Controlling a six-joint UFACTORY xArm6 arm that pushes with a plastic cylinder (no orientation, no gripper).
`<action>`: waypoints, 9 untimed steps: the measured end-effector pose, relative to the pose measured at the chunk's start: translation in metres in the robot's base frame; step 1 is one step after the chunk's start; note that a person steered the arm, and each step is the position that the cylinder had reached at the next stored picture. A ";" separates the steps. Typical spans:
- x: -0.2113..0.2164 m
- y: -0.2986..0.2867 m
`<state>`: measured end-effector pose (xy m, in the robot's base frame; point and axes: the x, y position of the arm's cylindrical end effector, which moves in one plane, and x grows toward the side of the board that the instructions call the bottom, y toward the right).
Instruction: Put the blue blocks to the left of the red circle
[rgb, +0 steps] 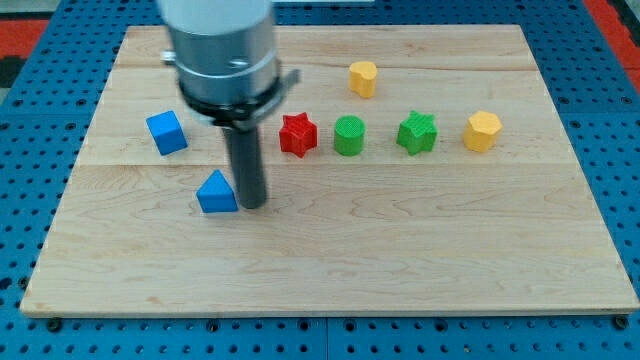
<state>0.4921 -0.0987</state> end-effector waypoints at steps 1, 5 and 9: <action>-0.005 -0.071; 0.021 -0.133; 0.022 -0.169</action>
<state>0.5143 -0.2672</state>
